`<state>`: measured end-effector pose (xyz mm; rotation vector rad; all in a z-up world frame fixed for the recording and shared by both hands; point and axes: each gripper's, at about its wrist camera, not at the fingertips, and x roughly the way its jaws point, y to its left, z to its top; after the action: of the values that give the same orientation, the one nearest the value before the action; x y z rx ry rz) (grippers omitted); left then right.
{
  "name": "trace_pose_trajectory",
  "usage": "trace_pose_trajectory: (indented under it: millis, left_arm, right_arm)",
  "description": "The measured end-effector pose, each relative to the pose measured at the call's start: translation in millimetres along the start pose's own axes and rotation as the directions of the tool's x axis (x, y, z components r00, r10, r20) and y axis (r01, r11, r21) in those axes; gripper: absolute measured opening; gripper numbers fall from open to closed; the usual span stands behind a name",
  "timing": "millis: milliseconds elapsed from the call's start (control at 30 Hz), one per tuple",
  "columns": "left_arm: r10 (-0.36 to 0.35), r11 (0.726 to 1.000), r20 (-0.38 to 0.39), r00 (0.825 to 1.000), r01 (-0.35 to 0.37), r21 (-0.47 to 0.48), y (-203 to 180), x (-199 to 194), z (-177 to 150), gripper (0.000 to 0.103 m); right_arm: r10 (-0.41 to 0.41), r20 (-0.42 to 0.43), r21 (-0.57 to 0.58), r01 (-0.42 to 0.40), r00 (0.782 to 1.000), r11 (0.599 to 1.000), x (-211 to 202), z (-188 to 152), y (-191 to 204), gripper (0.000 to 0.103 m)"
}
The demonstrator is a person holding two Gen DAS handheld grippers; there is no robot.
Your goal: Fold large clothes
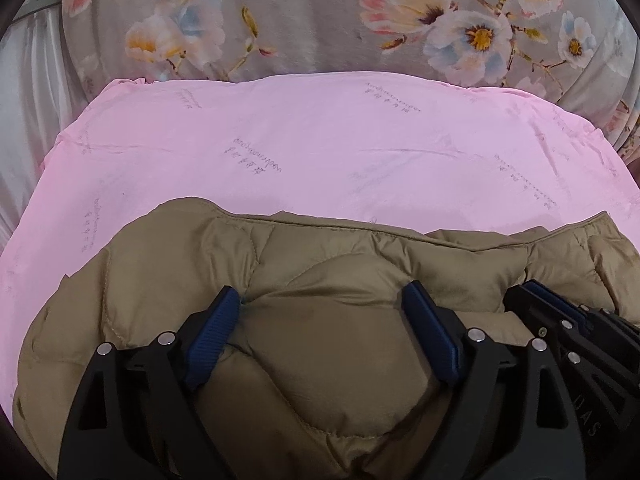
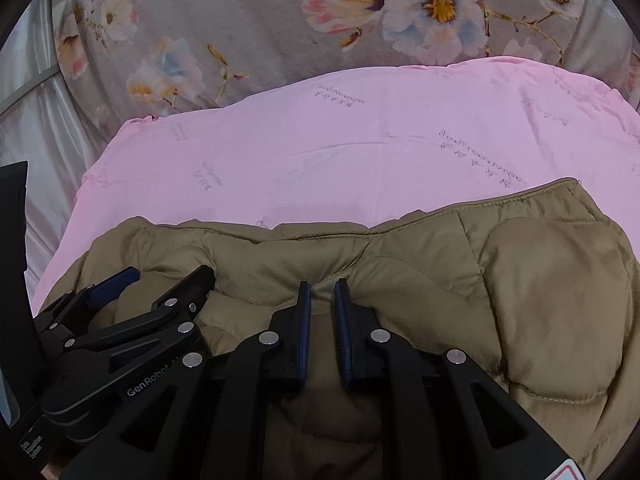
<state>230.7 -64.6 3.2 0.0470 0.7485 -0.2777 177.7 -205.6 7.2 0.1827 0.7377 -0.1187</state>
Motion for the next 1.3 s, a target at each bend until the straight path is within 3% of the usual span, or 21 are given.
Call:
trace_pose_trajectory:
  millis: [1067,1133,1300]
  left_arm:
    - [0.051,0.998,-0.008,0.999,-0.051,0.021,-6,7,-2,0.085]
    - [0.045,0.999,-0.023,0.999,-0.045,0.006,-1,-3,-5,0.085]
    - [-0.008,0.999,-0.027,1.0,0.007,-0.039,23,-52,-30,0.088]
  right_arm:
    - [-0.025,0.004,-0.015,0.025,1.0,1.0,7,-4,1,0.013]
    - [-0.05,-0.001,-0.019,0.05,0.999,0.999,-5,-5,6,0.013]
    - [0.024,0.02,-0.067,-0.023,1.0,0.997,-54,-29,31,0.018]
